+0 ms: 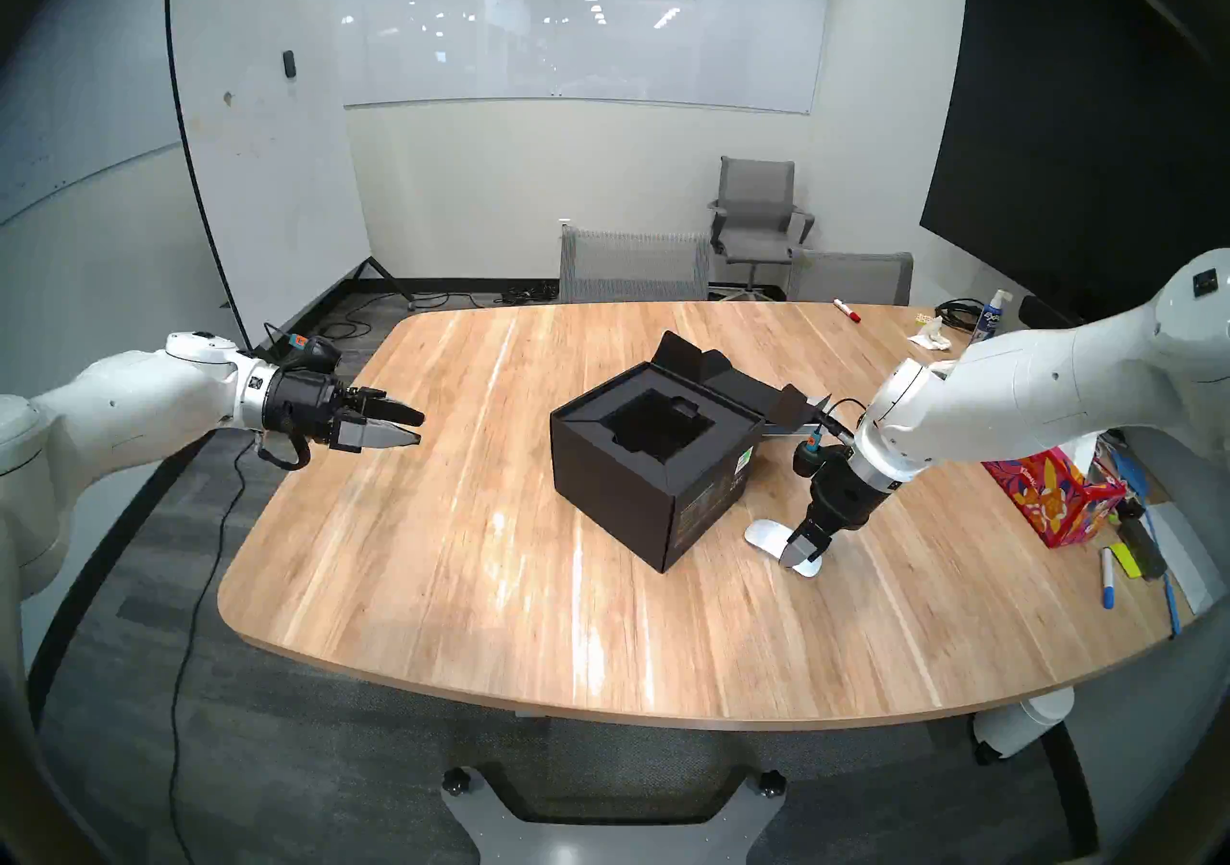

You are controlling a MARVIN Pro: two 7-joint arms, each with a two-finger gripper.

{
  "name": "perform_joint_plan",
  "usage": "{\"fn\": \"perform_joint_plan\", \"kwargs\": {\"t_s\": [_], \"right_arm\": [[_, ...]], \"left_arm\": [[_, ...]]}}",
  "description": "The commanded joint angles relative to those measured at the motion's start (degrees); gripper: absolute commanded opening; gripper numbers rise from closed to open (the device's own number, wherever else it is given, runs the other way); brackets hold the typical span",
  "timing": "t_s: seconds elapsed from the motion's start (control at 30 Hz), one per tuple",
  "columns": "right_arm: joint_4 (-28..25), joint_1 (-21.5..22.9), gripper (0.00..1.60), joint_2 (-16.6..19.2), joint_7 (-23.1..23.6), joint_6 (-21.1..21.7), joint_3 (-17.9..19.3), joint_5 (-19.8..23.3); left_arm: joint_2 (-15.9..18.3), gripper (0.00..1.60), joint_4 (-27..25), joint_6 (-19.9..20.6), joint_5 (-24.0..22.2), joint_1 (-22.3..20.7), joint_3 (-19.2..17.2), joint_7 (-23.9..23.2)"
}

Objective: Open the box and place the mouse inside

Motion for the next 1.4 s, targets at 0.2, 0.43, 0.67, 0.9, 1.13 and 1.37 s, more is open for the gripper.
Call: {"fn": "perform_joint_plan", "kwargs": {"t_s": [0.2, 0.43, 0.67, 0.9, 1.13, 1.37], "right_arm": [[1.2, -0.6, 1.60, -1.0, -0.2, -0.2, 0.6, -0.4], [1.8, -1.1, 1.60, -1.6, -0.9, 0.6, 0.5, -0.3], [2.6, -1.9, 1.60, -2.3, -1.1, 1.1, 0.4, -0.4], [3.1, -2.4, 1.60, -2.4, -0.7, 0.9, 0.6, -0.7], [3.2, -2.7, 1.60, -2.3, -0.5, 0.3, 0.8, -0.9], [3.5, -2.9, 1.60, -2.6, 0.0, 0.3, 0.9, -0.9]], "left_arm": [[0.1, 1.60, -0.1, 0.1, -0.5, -1.0, -0.4, -0.3], [0.1, 1.60, -0.1, 0.1, -0.6, -1.0, -0.3, -0.3], [0.1, 1.60, -0.1, 0.1, -0.6, -1.0, -0.3, -0.3], [0.1, 1.60, -0.1, 0.1, -0.6, -1.0, -0.3, -0.3], [0.1, 1.60, -0.1, 0.1, -0.6, -1.0, -0.3, -0.3], [0.1, 1.60, -0.1, 0.1, -0.6, -1.0, -0.2, -0.3]]}}
